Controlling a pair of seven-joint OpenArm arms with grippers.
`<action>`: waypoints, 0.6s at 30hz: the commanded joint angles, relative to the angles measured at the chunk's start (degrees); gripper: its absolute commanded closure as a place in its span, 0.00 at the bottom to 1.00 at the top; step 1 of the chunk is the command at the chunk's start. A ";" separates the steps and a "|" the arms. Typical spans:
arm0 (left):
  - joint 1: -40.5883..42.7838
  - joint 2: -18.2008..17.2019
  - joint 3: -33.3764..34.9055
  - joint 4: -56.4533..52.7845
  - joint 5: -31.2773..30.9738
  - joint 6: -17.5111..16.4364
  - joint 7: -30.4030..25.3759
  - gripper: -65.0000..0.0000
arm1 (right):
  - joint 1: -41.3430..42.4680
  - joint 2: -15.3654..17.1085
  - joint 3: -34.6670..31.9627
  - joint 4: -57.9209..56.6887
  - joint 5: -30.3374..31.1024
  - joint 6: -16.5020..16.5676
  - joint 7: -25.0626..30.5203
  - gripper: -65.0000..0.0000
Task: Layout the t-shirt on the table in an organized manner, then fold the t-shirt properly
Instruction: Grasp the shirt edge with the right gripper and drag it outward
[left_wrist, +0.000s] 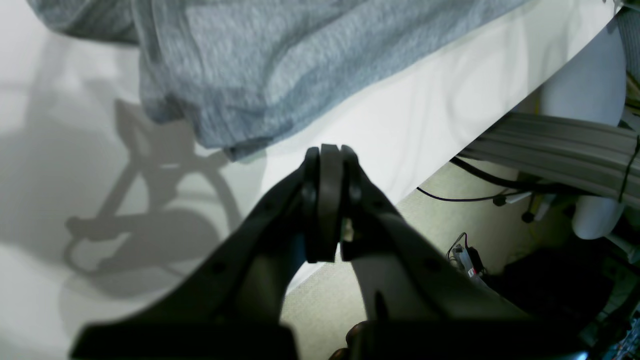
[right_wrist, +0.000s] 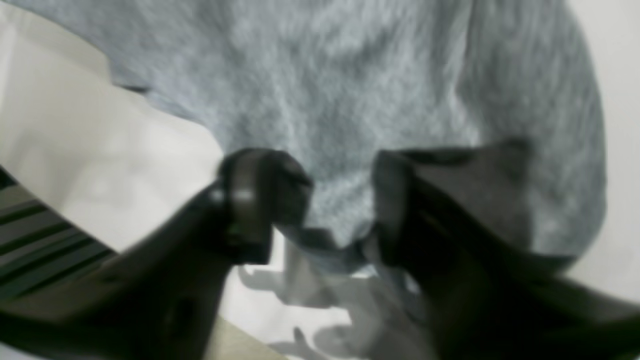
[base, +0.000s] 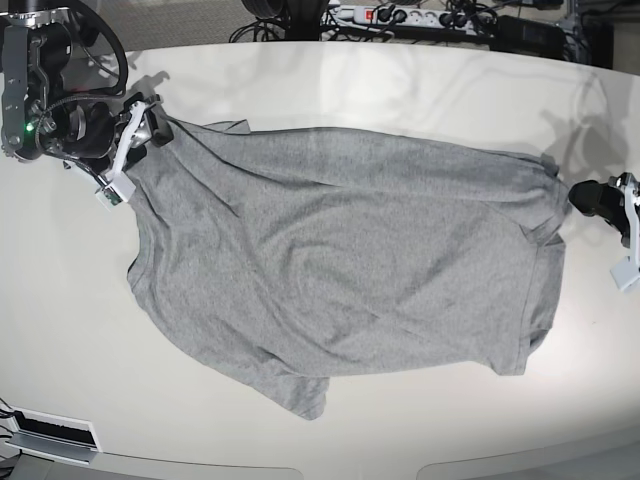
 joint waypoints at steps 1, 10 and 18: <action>-0.98 -1.57 -0.74 0.57 -0.87 -0.35 -0.53 1.00 | 0.98 1.33 0.48 0.83 0.46 -1.20 0.85 0.73; -0.83 -1.57 -0.74 0.57 -0.74 -0.35 -0.53 1.00 | 1.60 2.43 0.55 10.60 7.10 1.05 -10.67 1.00; -0.81 -1.57 -0.74 0.57 -0.70 -0.35 -0.53 1.00 | 1.64 2.69 0.55 25.29 16.02 2.37 -13.94 1.00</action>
